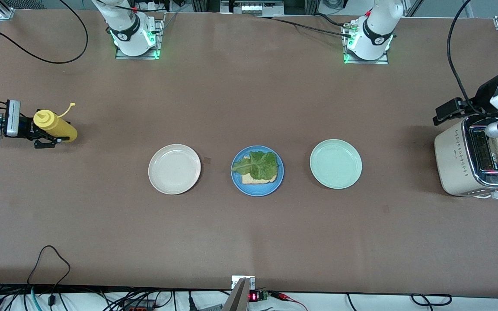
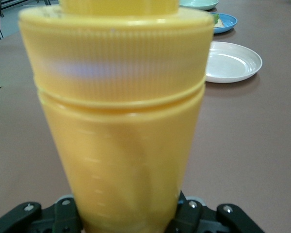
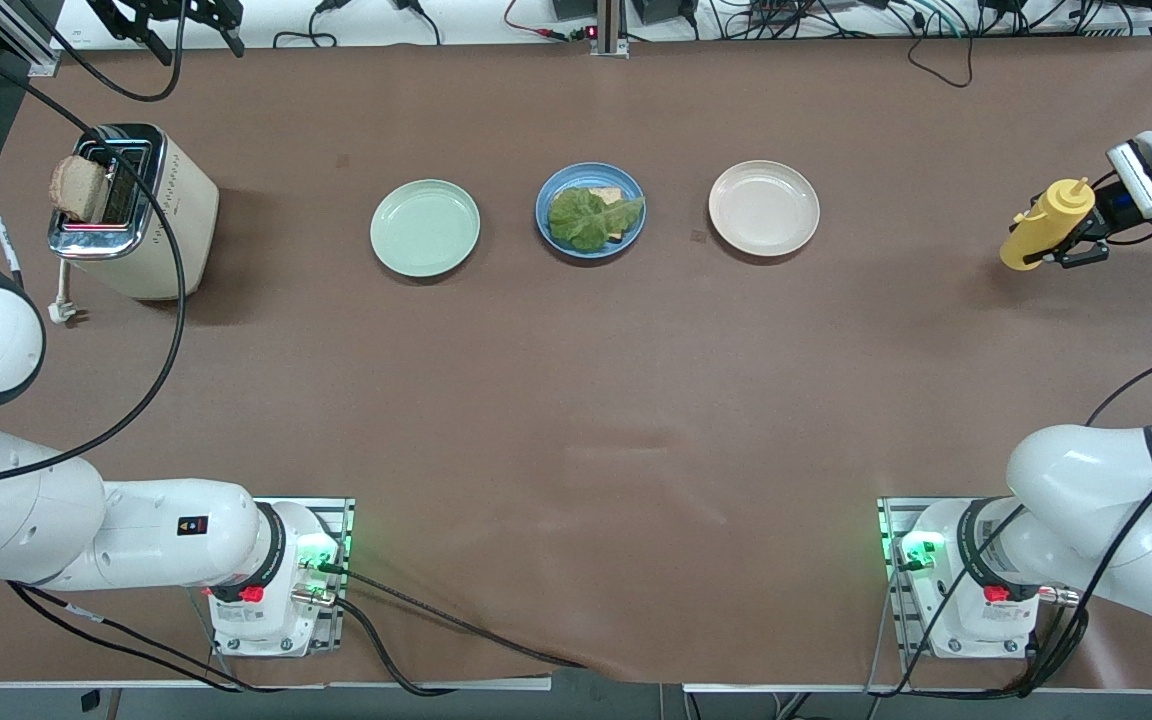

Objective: Make sandwich in blue plate with both arms
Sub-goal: 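Carry the yellow bottle back and set it down with the right gripper, then grasp the second bread slice in the toaster while the right gripper releases the bottle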

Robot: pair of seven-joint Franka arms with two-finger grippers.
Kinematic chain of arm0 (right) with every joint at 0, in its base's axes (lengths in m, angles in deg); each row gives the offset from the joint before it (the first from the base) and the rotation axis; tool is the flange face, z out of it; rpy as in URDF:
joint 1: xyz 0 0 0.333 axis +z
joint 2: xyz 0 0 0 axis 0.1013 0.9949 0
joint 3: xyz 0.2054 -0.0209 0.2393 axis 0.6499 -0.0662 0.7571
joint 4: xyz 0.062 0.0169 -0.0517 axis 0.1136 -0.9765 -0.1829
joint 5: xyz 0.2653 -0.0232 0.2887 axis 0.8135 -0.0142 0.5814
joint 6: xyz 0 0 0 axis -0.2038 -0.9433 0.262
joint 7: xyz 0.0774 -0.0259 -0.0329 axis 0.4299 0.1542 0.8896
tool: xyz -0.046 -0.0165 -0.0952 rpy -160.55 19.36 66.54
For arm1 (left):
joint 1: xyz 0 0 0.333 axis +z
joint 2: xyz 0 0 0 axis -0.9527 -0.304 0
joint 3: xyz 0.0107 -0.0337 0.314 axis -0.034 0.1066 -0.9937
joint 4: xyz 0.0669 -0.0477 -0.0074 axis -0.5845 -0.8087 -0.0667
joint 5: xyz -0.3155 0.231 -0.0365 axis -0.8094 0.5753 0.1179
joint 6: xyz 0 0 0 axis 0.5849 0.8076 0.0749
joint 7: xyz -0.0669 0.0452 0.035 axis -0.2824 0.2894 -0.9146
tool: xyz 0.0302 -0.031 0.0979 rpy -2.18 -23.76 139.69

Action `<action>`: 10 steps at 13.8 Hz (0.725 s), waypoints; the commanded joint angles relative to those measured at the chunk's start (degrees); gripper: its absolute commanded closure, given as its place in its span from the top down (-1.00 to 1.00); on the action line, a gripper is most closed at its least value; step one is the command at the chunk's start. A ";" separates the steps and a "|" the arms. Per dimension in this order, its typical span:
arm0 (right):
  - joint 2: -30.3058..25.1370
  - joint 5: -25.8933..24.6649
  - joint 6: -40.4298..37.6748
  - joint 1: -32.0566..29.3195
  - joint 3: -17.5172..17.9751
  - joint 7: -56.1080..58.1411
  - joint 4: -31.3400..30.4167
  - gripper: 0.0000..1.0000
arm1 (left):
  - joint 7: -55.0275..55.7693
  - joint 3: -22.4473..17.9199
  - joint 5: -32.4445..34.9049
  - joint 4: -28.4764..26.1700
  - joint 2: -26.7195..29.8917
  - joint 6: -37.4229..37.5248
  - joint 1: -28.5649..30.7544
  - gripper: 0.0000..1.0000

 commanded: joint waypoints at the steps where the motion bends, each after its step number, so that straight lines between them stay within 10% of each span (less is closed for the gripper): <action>1: 2.99 2.32 -3.45 -1.44 -0.42 1.40 3.07 -1.00 | -0.56 -1.21 0.60 0.18 -2.11 -1.29 2.22 1.00; 10: 7.04 3.56 -3.63 -2.06 -1.65 3.25 4.84 -1.00 | -18.19 -1.21 5.76 6.51 -14.59 -2.60 16.91 1.00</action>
